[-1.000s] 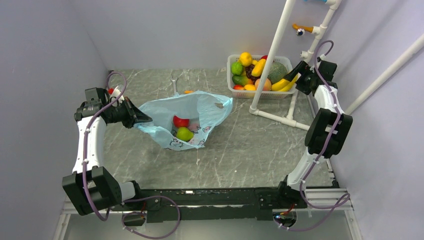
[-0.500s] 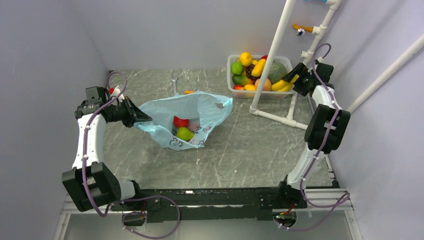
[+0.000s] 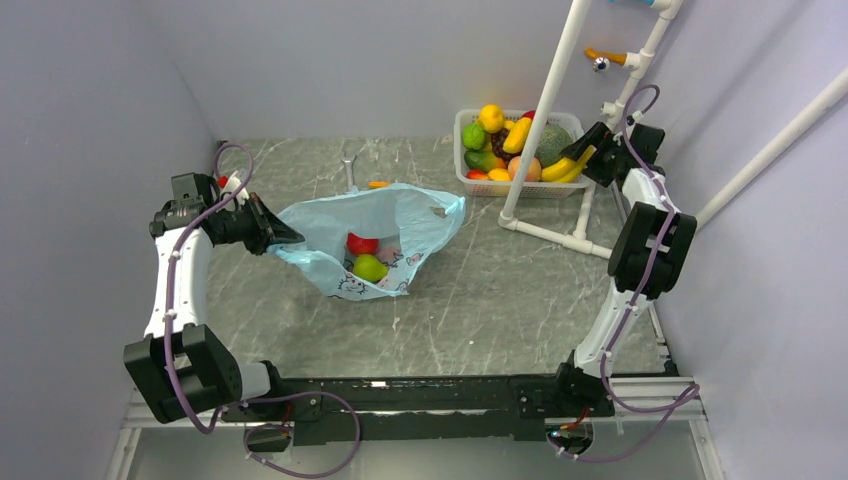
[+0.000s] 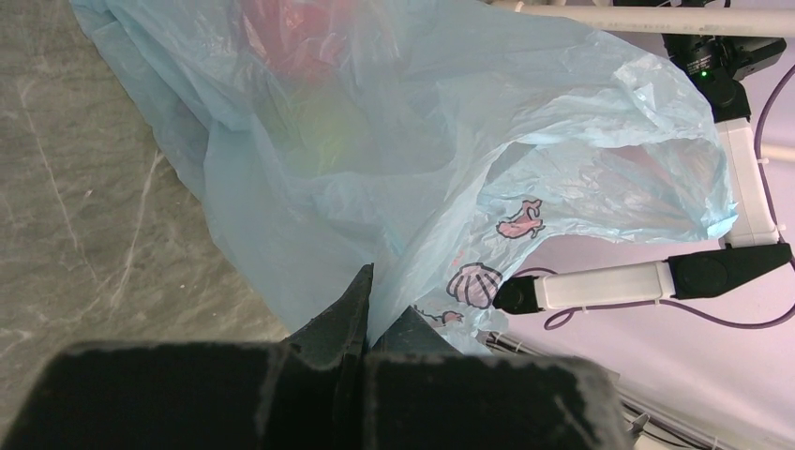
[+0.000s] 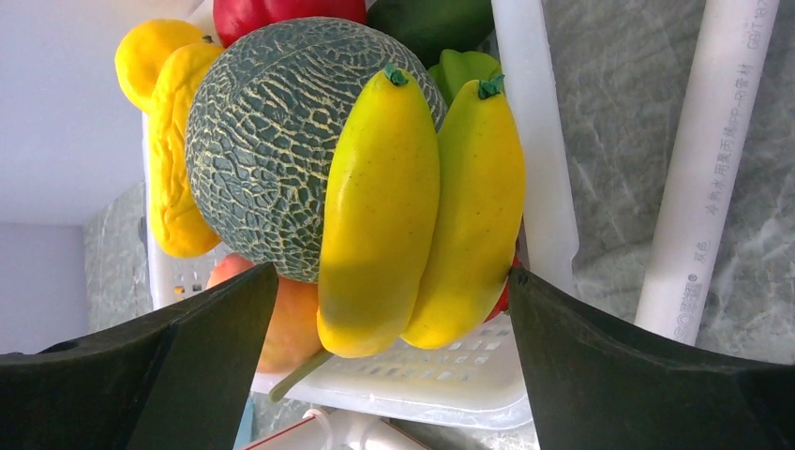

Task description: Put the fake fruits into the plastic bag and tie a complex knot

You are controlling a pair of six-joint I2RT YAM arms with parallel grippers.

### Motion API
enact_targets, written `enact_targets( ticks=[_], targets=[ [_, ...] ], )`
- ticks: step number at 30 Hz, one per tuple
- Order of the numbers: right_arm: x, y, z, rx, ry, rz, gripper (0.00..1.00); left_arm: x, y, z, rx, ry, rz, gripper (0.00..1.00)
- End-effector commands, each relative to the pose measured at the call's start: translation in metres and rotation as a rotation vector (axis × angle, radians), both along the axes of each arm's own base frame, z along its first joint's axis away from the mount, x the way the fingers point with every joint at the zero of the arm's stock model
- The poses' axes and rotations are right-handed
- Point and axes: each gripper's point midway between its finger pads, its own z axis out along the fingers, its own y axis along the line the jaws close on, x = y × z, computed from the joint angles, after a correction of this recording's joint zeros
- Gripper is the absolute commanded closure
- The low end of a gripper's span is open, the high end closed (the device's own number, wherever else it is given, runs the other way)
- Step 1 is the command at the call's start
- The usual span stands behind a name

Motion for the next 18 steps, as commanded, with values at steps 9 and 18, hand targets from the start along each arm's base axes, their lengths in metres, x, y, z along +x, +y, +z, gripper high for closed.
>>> enact_targets(
  ticks=[9, 18],
  targets=[
    [0.008, -0.006, 0.051, -0.056, -0.154, 0.023, 0.37, 0.003, 0.003, 0.008, 0.029, -0.043, -0.006, 1.0],
    [0.005, -0.016, 0.079, -0.191, -0.181, 0.032, 0.47, 0.003, 0.003, 0.008, 0.025, -0.046, -0.008, 1.0]
  ],
)
